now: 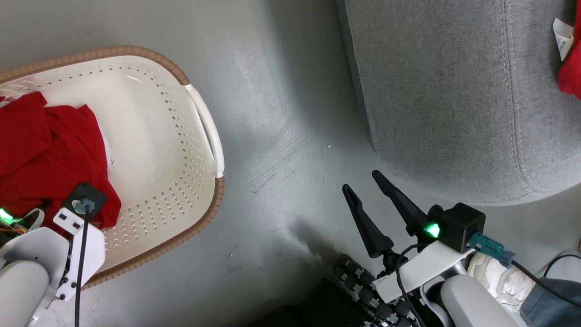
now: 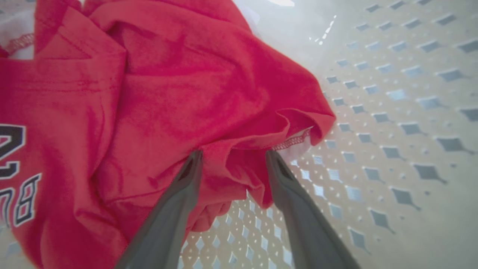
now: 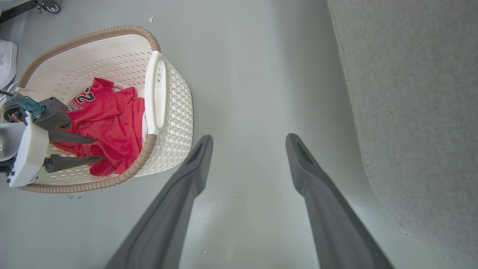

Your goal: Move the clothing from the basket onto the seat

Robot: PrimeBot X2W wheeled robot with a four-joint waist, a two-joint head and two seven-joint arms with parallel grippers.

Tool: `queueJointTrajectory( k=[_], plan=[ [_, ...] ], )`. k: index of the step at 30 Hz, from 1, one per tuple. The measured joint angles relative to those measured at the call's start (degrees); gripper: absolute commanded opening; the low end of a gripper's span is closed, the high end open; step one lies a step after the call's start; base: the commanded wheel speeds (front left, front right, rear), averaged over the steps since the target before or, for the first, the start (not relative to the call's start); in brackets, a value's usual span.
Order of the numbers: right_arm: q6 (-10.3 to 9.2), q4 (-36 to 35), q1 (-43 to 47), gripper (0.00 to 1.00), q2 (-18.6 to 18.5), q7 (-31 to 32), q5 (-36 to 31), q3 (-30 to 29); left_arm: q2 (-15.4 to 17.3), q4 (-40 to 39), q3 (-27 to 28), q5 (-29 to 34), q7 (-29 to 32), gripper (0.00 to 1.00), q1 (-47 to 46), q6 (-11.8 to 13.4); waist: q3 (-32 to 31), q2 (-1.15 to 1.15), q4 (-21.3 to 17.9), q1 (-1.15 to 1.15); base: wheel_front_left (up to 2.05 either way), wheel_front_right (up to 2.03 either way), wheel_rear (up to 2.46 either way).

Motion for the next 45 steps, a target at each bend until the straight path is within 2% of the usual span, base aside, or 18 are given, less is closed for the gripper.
queueJointTrajectory(
  k=[1,5,6,12,13,17,19,35,45],
  plan=[
    [0.0,0.0,0.0,1.0,0.0,0.0,0.0,0.0,0.0,0.0,0.0,-0.1,0.0,0.74,0.0,-0.2,0.0,0.0,0.0,0.0,0.0,0.0,0.0],
    [0.0,-0.2,0.0,1.0,0.0,0.0,-0.1,0.0,-0.2,0.1,-0.1,-0.2,-0.8,0.69,-0.1,-0.3,0.1,0.0,0.1,0.0,0.0,0.0,0.0],
    [0.0,-0.2,0.0,1.0,0.0,0.0,-0.1,0.0,-0.3,0.2,-0.1,-0.2,-0.9,0.59,-0.1,-0.3,0.1,0.0,0.1,0.0,0.0,0.0,0.0],
    [0.0,-0.3,0.0,1.0,0.0,0.0,-0.1,0.0,-0.4,0.7,-0.2,-0.2,-1.3,0.34,-1.0,-0.4,0.2,0.0,0.1,0.0,0.0,0.0,0.0],
    [0.0,-0.3,0.0,1.0,0.0,0.0,-0.1,0.0,-0.4,0.7,-0.2,-0.2,-1.5,0.26,-1.2,-0.4,0.3,0.0,0.1,0.0,0.0,0.0,0.0],
    [0.0,-0.3,0.0,1.0,0.0,0.0,-0.1,-0.1,-0.5,0.8,-0.3,-0.2,-1.5,0.16,-1.2,-0.4,0.3,0.0,0.2,0.0,0.0,0.0,0.0],
    [0.0,-0.4,0.0,1.0,0.0,0.0,-0.1,-0.3,-0.8,0.8,-0.3,-0.2,-2.0,0.01,-1.2,-0.4,0.3,0.0,0.2,0.0,0.0,0.0,0.0],
    [0.0,-0.5,-0.6,1.0,0.0,0.0,-0.1,-1.0,-1.0,0.3,1.4,-0.5,-4.7,0.0,-1.4,-0.3,-0.2,0.0,0.5,0.0,0.0,0.0,0.0],
    [0.0,-0.3,-4.1,1.0,0.0,0.0,-0.1,-4.0,-2.2,-1.9,4.6,-3.9,-8.7,0.0,-1.4,1.4,-1.4,0.0,2.1,0.0,0.0,0.0,0.0]
  ],
)
